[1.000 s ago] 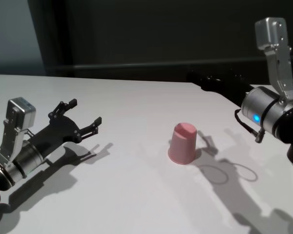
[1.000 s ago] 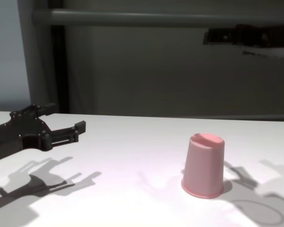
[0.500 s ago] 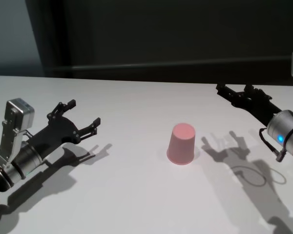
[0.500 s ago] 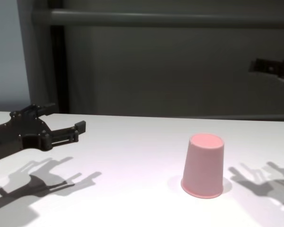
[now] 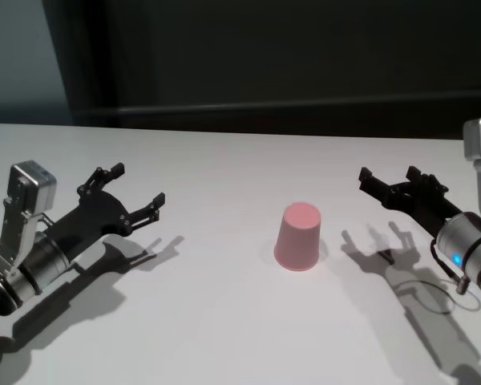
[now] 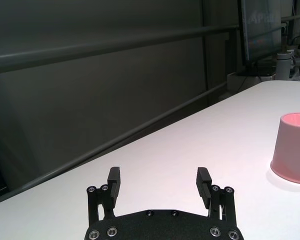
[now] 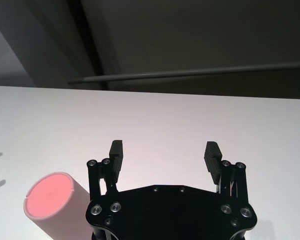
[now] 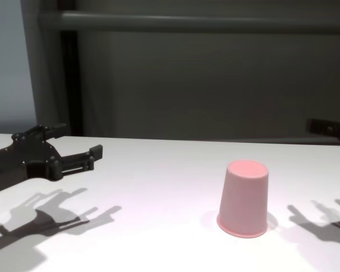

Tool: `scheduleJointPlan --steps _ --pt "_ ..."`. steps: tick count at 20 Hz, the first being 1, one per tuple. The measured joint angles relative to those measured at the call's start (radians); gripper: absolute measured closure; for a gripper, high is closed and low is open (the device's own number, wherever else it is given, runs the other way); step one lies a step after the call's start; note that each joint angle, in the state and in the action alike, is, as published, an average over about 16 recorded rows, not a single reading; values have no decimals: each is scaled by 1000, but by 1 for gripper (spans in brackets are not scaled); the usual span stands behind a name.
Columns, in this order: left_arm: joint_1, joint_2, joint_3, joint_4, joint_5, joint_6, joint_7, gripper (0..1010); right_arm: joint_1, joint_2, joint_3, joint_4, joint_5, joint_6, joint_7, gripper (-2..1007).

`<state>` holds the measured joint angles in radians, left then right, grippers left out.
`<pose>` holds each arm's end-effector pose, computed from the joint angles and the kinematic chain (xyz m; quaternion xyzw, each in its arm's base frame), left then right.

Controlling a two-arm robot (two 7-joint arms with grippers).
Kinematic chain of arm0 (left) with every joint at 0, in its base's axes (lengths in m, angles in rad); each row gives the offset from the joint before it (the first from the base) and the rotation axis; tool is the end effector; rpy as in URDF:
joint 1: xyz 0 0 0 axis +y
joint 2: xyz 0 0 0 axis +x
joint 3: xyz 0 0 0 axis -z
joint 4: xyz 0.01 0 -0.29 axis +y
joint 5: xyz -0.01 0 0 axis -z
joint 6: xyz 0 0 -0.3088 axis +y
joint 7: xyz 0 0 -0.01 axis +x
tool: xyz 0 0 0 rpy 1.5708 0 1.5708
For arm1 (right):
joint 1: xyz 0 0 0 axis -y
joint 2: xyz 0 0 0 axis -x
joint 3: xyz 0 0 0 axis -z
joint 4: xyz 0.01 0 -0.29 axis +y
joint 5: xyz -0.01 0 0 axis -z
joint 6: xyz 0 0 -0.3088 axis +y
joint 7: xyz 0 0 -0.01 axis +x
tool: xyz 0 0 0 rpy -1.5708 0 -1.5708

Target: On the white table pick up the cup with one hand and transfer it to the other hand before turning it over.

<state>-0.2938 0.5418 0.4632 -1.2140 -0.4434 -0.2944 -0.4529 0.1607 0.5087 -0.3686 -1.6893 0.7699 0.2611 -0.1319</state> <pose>0.3838 0.0944 -0.3222 0.0591 -0.0710 0.4248 0.9005 0.3473 -0.0241 -0.2365 -0.0193 0.1465 -0.5914 0.7927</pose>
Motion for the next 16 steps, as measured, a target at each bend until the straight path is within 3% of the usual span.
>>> scheduleJointPlan --steps 16 --pt "0 0 0 0 0 0 0 9 -39 -20 4 49 -47 -19 24 5"
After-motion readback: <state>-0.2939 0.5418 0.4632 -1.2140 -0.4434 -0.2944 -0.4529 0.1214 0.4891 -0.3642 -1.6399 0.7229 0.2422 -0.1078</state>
